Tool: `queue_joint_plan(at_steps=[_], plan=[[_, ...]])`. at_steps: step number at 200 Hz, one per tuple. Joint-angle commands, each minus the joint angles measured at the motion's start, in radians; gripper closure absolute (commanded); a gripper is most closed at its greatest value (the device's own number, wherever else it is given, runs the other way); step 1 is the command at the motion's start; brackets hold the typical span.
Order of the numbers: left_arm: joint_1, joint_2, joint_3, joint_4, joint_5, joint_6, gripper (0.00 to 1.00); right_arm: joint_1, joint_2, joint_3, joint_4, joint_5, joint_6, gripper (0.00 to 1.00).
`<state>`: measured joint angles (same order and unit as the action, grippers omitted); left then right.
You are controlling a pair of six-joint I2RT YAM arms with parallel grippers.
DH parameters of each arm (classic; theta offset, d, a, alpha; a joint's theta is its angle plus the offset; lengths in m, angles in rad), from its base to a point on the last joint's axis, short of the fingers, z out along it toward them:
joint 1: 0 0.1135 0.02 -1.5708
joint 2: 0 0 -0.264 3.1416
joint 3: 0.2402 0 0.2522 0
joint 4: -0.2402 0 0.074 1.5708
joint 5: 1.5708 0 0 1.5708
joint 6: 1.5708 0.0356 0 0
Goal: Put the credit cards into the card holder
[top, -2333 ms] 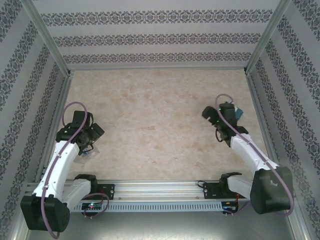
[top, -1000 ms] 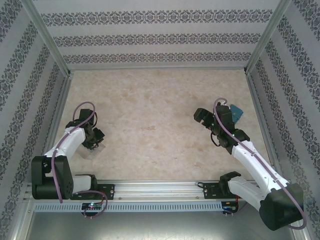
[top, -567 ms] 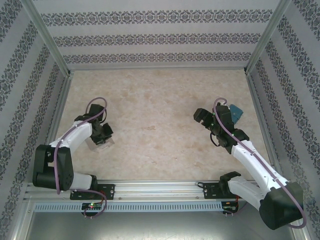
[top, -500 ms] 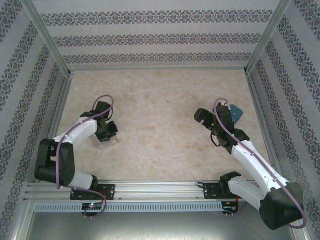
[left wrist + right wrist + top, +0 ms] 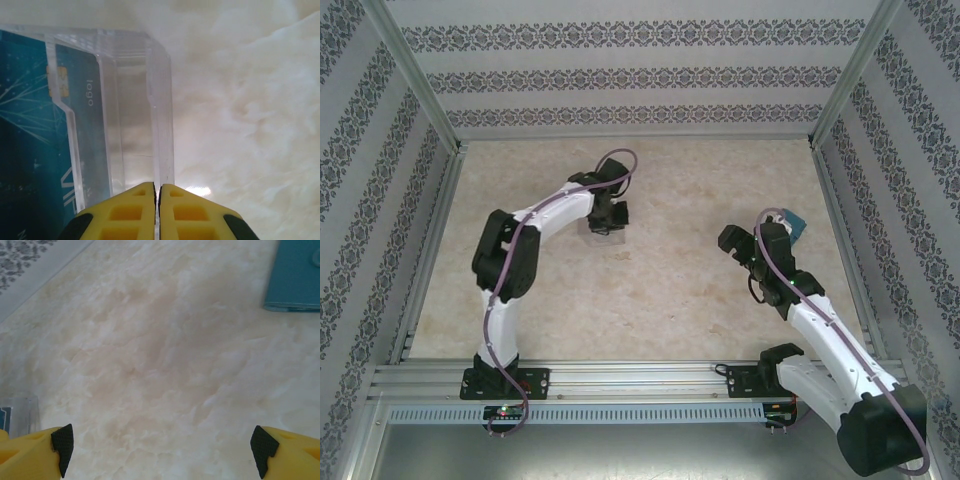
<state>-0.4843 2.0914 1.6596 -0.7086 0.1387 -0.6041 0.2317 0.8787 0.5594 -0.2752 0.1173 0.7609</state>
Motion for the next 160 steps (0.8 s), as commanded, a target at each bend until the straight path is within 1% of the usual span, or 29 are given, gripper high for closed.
queue_joint_plan(at_steps=[1, 12, 24, 32, 36, 45, 49, 64, 70, 84, 108, 132, 160], plan=[[-0.022, 0.078, 0.147, -0.087, 0.016, 0.042, 0.89, -0.052, -0.011, -0.023, -0.019, -0.017, 0.008, 0.06], [-0.036, 0.129, 0.225, -0.104, 0.039, 0.04, 0.88, -0.088, 0.0, -0.034, -0.018, -0.009, 0.03, 0.06], [-0.051, 0.18, 0.306, -0.133, 0.03, 0.038, 0.86, -0.126, 0.027, -0.037, -0.018, -0.006, 0.043, 0.07], [-0.059, 0.209, 0.346, -0.141, 0.023, 0.037, 0.8, -0.146, 0.051, -0.028, -0.023, -0.009, 0.035, 0.07], [-0.061, 0.217, 0.359, -0.141, 0.025, 0.036, 0.75, -0.152, 0.064, -0.021, -0.028, -0.009, 0.028, 0.07], [-0.063, 0.23, 0.373, -0.131, 0.041, 0.029, 0.54, -0.161, 0.092, -0.003, -0.041, 0.001, 0.01, 0.07], [-0.062, 0.229, 0.373, -0.124, 0.05, 0.027, 0.46, -0.162, 0.103, 0.008, -0.05, 0.009, 0.002, 0.06], [-0.063, 0.208, 0.369, -0.108, 0.076, 0.039, 0.32, -0.168, 0.144, 0.046, -0.084, 0.044, -0.023, 0.03], [-0.067, 0.192, 0.368, -0.106, 0.076, 0.056, 0.27, -0.169, 0.156, 0.061, -0.094, 0.059, -0.031, 0.02], [-0.077, 0.146, 0.367, -0.121, 0.069, 0.1, 0.23, -0.186, 0.198, 0.094, -0.111, 0.094, -0.044, 0.02], [-0.085, 0.021, 0.329, -0.145, 0.073, 0.148, 0.19, -0.256, 0.295, 0.157, -0.135, 0.126, -0.035, 0.02], [-0.085, -0.138, 0.226, -0.135, 0.05, 0.18, 0.17, -0.278, 0.439, 0.254, -0.147, 0.19, -0.08, 0.02], [-0.083, -0.32, 0.067, -0.116, -0.017, 0.19, 0.15, -0.281, 0.636, 0.446, -0.26, 0.26, -0.139, 0.02]])
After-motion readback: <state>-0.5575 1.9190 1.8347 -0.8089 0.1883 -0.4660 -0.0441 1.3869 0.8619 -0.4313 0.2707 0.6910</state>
